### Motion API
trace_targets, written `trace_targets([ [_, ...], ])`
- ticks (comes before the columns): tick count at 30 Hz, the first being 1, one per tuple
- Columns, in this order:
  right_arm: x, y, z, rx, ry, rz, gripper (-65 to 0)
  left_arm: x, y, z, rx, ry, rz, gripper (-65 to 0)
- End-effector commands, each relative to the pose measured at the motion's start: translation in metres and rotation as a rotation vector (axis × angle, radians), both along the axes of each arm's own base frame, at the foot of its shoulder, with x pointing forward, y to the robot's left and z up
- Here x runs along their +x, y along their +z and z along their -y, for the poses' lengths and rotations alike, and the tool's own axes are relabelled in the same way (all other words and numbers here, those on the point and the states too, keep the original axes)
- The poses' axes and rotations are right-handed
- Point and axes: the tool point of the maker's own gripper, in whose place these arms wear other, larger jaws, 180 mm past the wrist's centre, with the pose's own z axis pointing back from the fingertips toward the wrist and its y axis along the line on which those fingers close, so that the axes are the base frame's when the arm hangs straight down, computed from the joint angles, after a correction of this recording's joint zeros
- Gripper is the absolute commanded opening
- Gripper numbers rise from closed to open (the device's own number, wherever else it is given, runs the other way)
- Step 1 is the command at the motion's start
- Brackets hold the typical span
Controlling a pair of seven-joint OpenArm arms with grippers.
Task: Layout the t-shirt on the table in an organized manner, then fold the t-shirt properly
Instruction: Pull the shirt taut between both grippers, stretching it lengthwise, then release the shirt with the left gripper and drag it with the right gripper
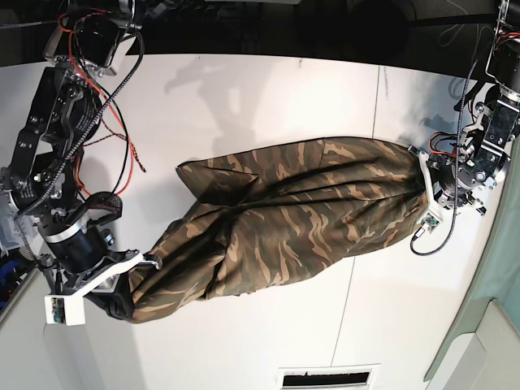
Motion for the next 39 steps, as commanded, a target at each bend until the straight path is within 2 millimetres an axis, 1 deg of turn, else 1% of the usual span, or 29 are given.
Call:
trace_targets([
  [1,0.000,0.008,0.000,0.003,0.002,0.033,-65.0,0.009,0.011,-0.005,0.005,-0.010,0.020,-40.7],
  [5,-0.015,-0.023,0.011,-0.082,-0.035,-0.047,-65.0,0.020,0.020,-0.002,-0.007,-0.022,0.059,-40.7],
  [9,-0.027,-0.043,0.029,-0.141,-0.090,-0.106,-65.0,0.025,0.023,-0.002,-0.007,-0.024,0.071,-40.7],
  [10,-0.028,-0.045,0.036,-0.155,-0.114,-0.115,-62.8,0.026,0.024,-0.002,-0.006,-0.024,0.073,-40.7],
  [12,-0.031,-0.050,0.056,-0.191,-0.193,-0.135,-52.3,0.030,0.028,-0.002,-0.002,-0.024,0.083,-40.7],
  [13,-0.032,-0.050,0.067,-0.213,-0.233,-0.142,-48.9,0.033,0.030,-0.003,-0.001,-0.025,0.090,-40.7],
  [14,-0.032,-0.050,0.076,-0.234,-0.269,-0.146,-46.8,0.037,0.034,-0.003,0.003,-0.026,0.098,-40.7],
  [16,-0.035,-0.052,0.087,-0.253,-0.311,-0.168,-46.0,0.044,0.041,-0.004,0.004,-0.026,0.117,-40.7],
  [19,-0.041,-0.063,0.086,-0.234,-0.312,-0.236,-46.0,0.055,0.051,-0.004,0.004,-0.025,0.143,-40.7],
  [21,-0.048,-0.072,0.078,-0.183,-0.283,-0.263,-46.0,0.061,0.057,-0.003,-0.008,-0.019,0.160,-40.7],
  [24,-0.064,-0.089,0.068,-0.147,-0.241,-0.309,-46.0,0.071,0.068,-0.002,-0.058,0.038,0.179,-40.7],
  [25,-0.071,-0.096,0.068,-0.152,-0.240,-0.330,-45.1,0.074,0.073,-0.001,-0.086,0.050,0.188,-40.7],
  [27,-0.087,-0.110,0.074,-0.166,-0.249,-0.366,-39.9,0.078,0.088,0.010,-0.161,0.040,0.216,-40.7],
  [30,-0.112,-0.126,0.085,-0.141,-0.282,-0.400,-30.6,0.074,0.105,0.022,-0.251,0.023,0.202,-40.7],
  [33,-0.125,-0.141,0.093,-0.064,-0.312,-0.424,-29.8,0.064,0.106,0.025,-0.334,0.062,0.175,-40.7],
  [35,-0.127,-0.151,0.096,-0.032,-0.320,-0.431,-29.8,0.056,0.102,0.020,-0.387,0.110,0.162,-40.7],
  [36,-0.127,-0.157,0.095,-0.013,-0.310,-0.434,-29.8,0.050,0.098,0.017,-0.407,0.134,0.148,-40.7],
  [39,-0.120,-0.174,0.081,0.055,-0.247,-0.450,-29.8,0.026,0.078,0.018,-0.448,0.172,0.066,-40.7],
])
